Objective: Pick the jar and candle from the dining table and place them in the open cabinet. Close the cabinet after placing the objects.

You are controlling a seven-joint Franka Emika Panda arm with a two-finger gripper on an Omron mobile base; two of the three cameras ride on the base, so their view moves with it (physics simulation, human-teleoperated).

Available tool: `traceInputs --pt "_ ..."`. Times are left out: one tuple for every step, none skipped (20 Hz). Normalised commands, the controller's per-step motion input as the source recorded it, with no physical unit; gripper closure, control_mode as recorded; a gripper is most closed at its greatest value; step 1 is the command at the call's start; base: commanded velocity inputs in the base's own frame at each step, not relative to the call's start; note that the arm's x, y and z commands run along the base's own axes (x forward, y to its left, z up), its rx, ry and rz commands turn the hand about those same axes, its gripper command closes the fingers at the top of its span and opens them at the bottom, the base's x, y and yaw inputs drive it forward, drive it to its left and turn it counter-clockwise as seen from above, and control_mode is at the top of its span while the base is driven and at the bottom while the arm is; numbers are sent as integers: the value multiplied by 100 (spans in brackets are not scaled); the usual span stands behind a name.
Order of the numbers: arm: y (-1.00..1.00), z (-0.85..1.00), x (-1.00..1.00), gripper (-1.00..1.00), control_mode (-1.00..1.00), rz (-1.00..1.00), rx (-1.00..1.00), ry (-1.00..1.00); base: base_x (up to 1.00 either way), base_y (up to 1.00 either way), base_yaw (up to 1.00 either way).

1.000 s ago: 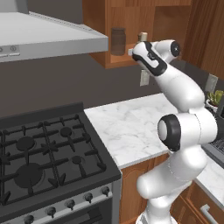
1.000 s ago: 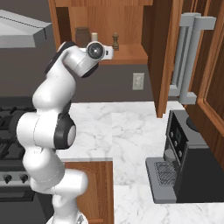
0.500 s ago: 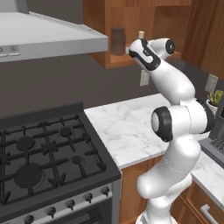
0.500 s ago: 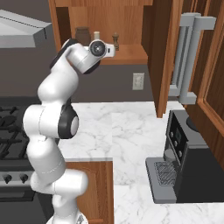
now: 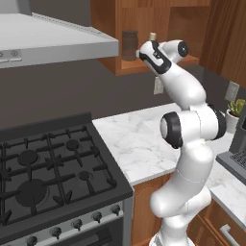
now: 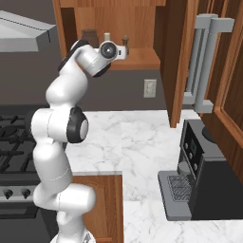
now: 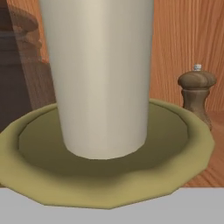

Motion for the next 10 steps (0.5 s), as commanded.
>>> traceInputs --pt "0 -9 25 100 -100 0 0 0 0 0 0" --pt "0 -11 24 100 -100 0 0 0 0 0 0" --pt "0 -11 23 100 -100 0 0 0 0 0 0" --pt "0 -10 21 100 -100 0 0 0 0 0 0" --pt "0 -9 21 100 -100 0 0 0 0 0 0" --pt "0 -9 19 100 -100 0 0 0 0 0 0" --pt "0 -5 19 100 -100 0 0 0 0 0 0" --pt "0 -4 19 100 -100 0 0 0 0 0 0" --pt "0 -4 19 100 -100 0 0 0 0 0 0" --pt "0 -4 22 100 -100 0 0 0 0 0 0"
